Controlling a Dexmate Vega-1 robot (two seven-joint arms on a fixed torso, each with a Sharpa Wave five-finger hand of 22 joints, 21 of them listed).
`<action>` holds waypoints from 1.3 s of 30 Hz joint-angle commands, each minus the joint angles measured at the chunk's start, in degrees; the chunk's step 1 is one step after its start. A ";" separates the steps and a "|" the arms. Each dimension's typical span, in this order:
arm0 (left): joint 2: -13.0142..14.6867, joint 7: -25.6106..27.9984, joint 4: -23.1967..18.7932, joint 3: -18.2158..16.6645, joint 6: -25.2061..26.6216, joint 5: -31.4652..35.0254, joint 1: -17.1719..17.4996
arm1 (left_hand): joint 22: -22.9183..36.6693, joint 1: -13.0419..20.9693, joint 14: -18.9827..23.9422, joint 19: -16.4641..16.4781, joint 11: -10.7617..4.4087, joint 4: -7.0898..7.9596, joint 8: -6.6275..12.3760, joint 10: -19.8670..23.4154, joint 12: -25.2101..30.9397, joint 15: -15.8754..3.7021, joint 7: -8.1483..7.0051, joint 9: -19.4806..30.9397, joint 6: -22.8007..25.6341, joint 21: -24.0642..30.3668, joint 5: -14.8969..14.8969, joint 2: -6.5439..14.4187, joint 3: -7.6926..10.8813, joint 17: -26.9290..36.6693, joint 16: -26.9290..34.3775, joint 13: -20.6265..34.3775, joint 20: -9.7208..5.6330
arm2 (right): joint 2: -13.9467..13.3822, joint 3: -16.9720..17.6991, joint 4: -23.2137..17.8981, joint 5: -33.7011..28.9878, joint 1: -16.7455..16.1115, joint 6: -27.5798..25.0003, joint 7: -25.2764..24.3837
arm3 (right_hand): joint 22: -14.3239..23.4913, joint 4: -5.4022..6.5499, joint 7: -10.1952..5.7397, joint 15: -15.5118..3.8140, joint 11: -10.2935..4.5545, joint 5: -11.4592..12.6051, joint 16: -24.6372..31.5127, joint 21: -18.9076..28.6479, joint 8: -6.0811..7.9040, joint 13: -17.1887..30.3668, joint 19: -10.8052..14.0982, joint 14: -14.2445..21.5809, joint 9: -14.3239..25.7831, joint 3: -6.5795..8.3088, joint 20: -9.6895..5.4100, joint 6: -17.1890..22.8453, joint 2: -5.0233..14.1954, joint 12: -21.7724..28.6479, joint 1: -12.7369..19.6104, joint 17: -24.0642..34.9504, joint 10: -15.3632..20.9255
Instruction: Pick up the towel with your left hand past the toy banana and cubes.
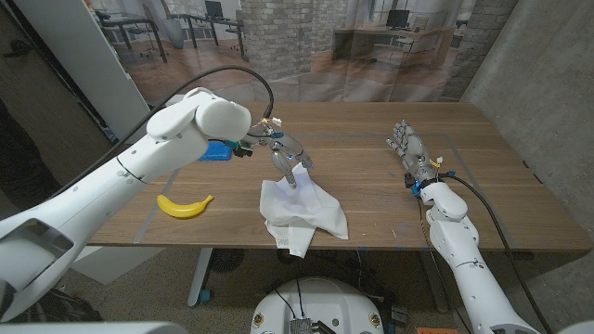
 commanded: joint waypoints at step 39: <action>-4.15 -7.73 4.27 5.06 -4.92 -0.06 -3.75 | 0.39 2.33 -5.20 -1.50 2.76 1.95 -0.81 -7.15 -2.47 2.23 2.95 0.23 -8.84 -2.60 3.10 -1.45 -4.97 0.40 -1.11 0.60 0.15 | 0.41 -0.21 2.94 -0.01 1.56 1.25 0.00 | 0.32 0.05 -0.11 0.18 0.31 -0.02 0.53 0.42 0.09 0.15 0.74 0.66 0.21 0.03 0.06 0.09 -0.15 0.15 -0.15 0.19 0.64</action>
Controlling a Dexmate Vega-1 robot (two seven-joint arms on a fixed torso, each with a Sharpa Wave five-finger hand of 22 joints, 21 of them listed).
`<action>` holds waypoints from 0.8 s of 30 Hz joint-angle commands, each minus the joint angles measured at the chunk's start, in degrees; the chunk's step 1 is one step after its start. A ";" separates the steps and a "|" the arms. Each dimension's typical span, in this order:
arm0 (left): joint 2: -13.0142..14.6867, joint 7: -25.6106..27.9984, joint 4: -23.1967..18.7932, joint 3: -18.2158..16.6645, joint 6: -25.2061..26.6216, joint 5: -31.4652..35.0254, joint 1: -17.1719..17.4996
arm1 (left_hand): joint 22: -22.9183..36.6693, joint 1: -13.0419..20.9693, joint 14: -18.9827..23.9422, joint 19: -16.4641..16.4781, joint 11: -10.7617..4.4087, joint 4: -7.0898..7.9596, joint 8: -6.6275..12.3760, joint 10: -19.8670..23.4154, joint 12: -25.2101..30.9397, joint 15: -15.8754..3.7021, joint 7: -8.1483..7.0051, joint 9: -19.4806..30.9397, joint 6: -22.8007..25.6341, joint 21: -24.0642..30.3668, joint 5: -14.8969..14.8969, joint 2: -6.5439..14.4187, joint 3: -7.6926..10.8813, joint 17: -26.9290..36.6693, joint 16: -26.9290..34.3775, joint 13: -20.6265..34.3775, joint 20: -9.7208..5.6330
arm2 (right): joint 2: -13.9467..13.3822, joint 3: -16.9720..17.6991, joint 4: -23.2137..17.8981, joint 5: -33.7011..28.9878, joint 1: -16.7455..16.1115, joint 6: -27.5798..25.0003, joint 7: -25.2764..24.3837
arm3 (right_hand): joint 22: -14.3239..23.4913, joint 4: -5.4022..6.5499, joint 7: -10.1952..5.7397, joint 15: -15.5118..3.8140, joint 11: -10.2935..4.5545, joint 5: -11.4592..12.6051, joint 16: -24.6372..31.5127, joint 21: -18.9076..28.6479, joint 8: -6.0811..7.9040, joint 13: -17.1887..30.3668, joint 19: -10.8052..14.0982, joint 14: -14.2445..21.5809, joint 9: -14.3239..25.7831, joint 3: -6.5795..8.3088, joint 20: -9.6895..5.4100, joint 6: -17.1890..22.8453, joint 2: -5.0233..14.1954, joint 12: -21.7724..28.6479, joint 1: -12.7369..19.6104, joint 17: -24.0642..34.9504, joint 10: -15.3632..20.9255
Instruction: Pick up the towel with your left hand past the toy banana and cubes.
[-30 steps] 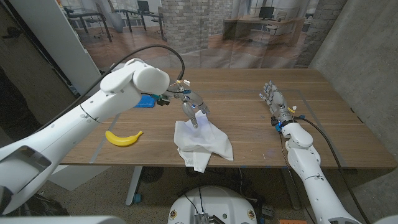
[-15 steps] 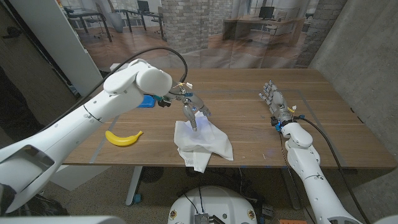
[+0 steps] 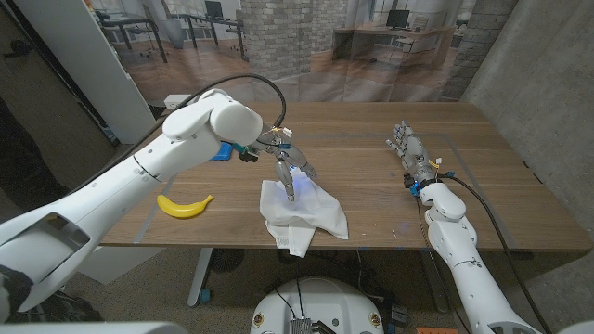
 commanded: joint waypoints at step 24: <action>-3.22 -2.13 6.12 3.79 -5.83 -5.81 -3.97 | 0.34 -2.01 0.01 0.27 -0.18 1.50 0.74 0.15 0.79 0.10 0.31 0.23 0.05 -0.49 1.22 -0.40 -2.93 0.32 0.80 0.16 0.16 | 0.78 0.20 3.21 0.01 1.38 1.75 -0.77 | 0.32 0.09 -0.16 0.13 0.26 -0.04 0.51 0.41 0.01 0.16 0.57 0.21 0.22 -0.02 -0.10 0.04 -0.20 0.11 -0.27 0.20 0.58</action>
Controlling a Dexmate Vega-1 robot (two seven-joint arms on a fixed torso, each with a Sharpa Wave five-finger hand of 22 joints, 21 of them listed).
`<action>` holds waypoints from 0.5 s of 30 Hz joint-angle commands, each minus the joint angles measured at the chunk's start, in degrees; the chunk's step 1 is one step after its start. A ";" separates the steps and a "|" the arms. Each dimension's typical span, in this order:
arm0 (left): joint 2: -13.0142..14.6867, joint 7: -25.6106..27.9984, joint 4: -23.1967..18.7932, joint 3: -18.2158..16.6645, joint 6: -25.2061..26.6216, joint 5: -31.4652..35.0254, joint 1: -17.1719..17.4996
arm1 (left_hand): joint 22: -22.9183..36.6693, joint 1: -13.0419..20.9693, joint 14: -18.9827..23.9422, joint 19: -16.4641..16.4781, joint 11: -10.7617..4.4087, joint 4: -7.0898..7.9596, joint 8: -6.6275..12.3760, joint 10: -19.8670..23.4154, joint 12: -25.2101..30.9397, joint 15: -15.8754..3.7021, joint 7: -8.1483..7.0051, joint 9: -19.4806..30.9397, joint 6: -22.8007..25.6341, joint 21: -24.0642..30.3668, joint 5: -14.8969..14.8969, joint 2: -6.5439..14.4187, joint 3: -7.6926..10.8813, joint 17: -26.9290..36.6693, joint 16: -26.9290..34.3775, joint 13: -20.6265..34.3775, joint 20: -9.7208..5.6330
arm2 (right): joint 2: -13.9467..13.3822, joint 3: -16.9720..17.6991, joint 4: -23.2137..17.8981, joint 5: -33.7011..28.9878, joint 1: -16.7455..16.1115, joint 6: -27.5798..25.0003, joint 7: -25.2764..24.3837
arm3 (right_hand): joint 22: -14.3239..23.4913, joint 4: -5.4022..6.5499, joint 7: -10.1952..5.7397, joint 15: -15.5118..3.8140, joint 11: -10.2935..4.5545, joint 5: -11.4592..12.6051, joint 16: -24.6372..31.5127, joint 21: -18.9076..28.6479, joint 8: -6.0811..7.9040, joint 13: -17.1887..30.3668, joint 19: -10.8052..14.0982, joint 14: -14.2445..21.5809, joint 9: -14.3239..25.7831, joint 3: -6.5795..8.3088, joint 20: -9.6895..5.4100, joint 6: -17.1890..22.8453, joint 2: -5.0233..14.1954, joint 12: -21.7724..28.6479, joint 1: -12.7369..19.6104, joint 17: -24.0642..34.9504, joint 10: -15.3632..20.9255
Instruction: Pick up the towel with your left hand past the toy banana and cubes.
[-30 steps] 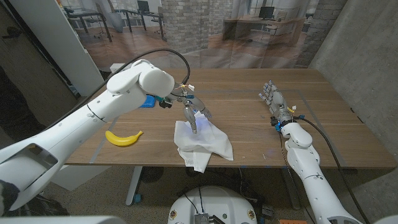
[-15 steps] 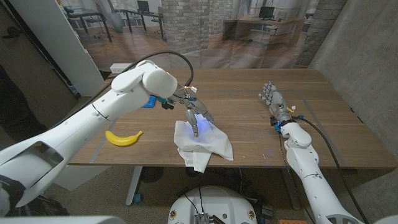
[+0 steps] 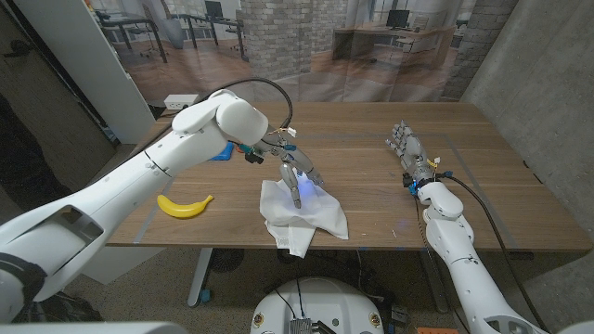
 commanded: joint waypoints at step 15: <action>-0.51 -2.08 -1.15 2.19 -1.75 -0.23 -0.55 | 0.07 1.62 0.49 0.51 0.00 -0.66 0.59 1.04 0.71 -0.21 0.46 0.23 0.71 -0.27 0.90 0.72 -0.50 -0.03 0.42 0.22 0.20 | 0.58 0.53 -1.55 0.30 -2.31 1.15 -0.83 | 0.31 0.12 -0.14 0.11 0.06 -0.04 0.49 0.40 -0.02 0.16 0.59 0.23 0.22 -0.06 -0.10 0.00 -0.23 0.08 -0.36 0.21 0.37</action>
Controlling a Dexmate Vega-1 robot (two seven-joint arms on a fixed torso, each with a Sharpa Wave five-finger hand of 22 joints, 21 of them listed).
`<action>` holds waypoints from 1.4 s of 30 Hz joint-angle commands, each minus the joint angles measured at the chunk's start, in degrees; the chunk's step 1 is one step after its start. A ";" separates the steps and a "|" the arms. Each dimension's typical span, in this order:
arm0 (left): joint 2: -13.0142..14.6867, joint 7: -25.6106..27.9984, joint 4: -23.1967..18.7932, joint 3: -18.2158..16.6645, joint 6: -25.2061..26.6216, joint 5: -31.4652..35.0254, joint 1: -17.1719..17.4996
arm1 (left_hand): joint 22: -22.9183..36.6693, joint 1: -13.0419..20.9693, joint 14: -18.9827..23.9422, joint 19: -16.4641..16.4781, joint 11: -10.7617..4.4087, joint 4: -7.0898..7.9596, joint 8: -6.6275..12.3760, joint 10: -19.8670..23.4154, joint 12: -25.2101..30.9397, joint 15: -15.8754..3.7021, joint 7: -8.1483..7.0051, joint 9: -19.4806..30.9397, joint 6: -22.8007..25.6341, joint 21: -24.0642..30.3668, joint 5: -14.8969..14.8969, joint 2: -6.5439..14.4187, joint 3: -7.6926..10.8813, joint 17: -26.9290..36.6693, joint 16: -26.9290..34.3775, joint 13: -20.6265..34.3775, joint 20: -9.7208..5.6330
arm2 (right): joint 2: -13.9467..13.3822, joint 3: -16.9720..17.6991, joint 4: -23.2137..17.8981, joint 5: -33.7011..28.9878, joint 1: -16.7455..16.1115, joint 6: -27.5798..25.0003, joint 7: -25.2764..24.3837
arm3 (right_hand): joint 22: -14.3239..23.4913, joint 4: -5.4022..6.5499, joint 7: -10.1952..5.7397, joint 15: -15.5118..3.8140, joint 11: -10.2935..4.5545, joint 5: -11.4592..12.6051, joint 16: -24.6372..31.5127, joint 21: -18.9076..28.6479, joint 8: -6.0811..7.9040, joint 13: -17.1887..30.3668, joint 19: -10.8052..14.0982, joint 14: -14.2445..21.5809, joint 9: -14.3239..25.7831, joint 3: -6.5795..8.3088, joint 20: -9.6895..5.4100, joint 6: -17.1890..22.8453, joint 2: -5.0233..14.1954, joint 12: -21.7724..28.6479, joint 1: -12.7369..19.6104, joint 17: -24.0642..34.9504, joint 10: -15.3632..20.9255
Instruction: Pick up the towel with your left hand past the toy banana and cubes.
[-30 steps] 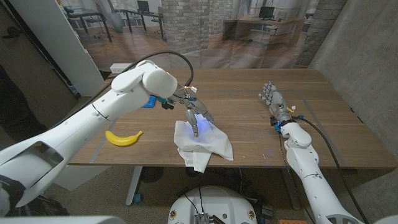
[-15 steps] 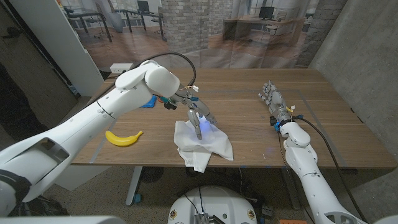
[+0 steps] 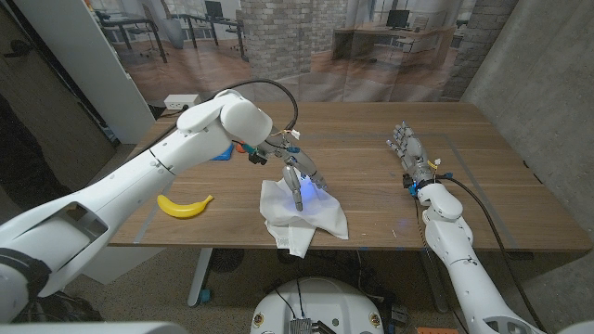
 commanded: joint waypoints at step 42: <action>-0.23 -0.96 -4.50 2.40 0.08 8.33 2.89 | 0.17 1.49 1.68 1.48 -1.41 0.21 0.84 3.51 1.56 -1.17 -0.21 0.25 2.68 -0.75 0.94 0.88 -2.19 0.04 0.84 0.44 -0.49 | 0.89 1.37 -3.79 0.82 -5.35 2.08 -1.08 | 0.31 0.09 -0.37 0.24 0.13 -0.02 0.62 0.50 -0.07 0.16 0.97 0.88 0.22 -0.09 -0.25 -0.04 -0.28 0.14 -0.46 0.18 0.70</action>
